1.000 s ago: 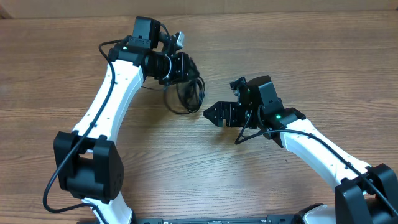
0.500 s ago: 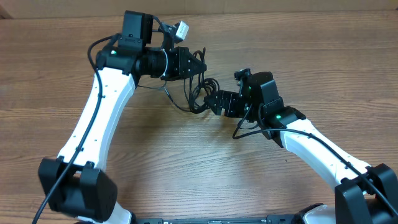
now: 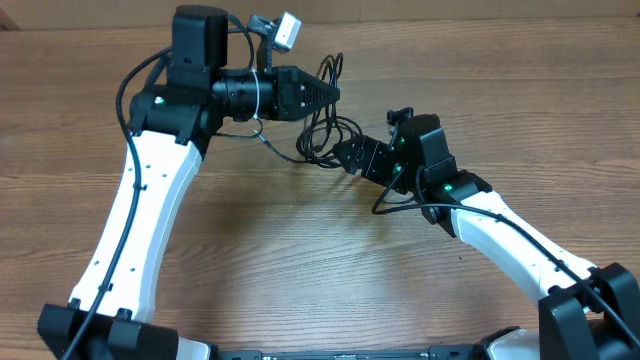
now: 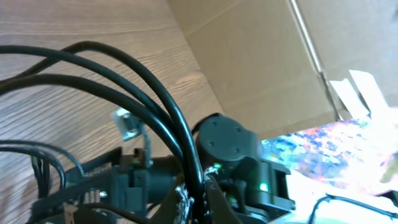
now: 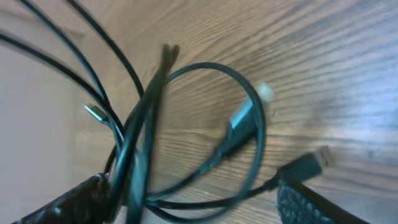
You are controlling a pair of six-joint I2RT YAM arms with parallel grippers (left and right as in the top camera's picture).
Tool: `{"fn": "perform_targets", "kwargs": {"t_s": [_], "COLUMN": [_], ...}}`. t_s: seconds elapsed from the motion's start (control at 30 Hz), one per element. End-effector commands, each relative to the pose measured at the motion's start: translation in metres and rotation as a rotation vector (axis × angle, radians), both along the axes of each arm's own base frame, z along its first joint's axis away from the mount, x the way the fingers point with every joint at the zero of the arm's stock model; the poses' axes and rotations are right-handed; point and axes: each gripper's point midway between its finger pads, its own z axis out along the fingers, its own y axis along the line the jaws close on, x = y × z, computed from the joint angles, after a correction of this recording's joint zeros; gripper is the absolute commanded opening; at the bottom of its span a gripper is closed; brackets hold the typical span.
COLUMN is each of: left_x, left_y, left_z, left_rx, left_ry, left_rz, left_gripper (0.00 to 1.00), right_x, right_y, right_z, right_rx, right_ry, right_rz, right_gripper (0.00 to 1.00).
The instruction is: Untangle cables
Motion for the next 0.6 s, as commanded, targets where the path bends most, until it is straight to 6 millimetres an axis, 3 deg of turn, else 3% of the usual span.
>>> {"fn": "perform_targets", "kwargs": {"t_s": [0.0,0.1,0.23,0.33,0.4,0.57], "left_x": [-0.018,-0.022,-0.027,-0.025,-0.019,0.008], "left_y": [-0.008,-0.014,-0.02,-0.019,-0.014,0.009], "left_z": [0.026,0.03,0.041,0.046,0.045,0.021], "left_rx": [-0.061,-0.075,-0.114,-0.122,-0.11,0.008], "left_ry": [-0.02,-0.02,-0.047,-0.064,-0.081,-0.099], "left_rz": [-0.062,-0.08,-0.124,-0.118,-0.094,0.065], "left_gripper": [0.04,0.04,0.04,0.04,0.04,0.04], "right_x": [0.002,0.002,0.003,-0.001,-0.003,-0.009], "right_y": [0.002,0.004,0.0,-0.015,-0.03,-0.09], "right_z": [0.005,0.007,0.004,-0.013,-0.026,-0.052], "right_rx": [0.082,0.171,0.159,0.08,-0.019,-0.324], "right_ry": [0.078,0.171,0.177,0.215,0.215,0.196], "right_rz": [-0.08,-0.163,-0.185,-0.249,-0.286,-0.374], "right_gripper": [0.75,0.6,0.43,0.16,0.04,0.04]}}
